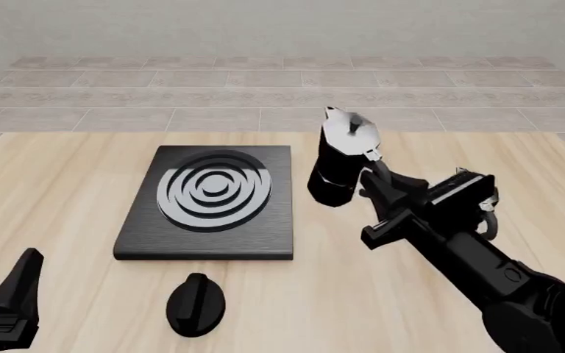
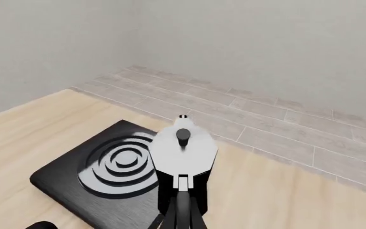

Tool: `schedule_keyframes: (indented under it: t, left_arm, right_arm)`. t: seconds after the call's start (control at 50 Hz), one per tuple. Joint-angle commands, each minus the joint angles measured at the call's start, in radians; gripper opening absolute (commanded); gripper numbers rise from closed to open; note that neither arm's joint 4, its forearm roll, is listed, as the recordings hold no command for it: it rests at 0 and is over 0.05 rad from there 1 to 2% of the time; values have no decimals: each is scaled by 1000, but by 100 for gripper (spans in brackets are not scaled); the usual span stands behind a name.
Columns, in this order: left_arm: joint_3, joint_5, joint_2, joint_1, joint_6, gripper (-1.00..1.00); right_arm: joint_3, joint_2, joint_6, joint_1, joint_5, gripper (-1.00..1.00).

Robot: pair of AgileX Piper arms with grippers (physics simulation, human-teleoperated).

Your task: Put both moka pots on the stove.

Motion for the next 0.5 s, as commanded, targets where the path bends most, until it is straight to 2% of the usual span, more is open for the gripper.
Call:
schedule_keyframes:
  t: [0.02, 0.28, 0.36, 0.5]
  left_arm:
    - [0, 0, 0, 0, 0, 100]
    - [0, 0, 0, 0, 0, 100]
    - [0, 0, 0, 0, 0, 100]
    - [0, 0, 0, 0, 0, 100]
  right_arm:
    - [-96, 2, -17, 73, 3, -100]
    - [-279, 73, -51, 158, 69, -100]
    - [-320, 88, -80, 187, 72, -100]
    - [-398, 126, -91, 202, 88, -100]
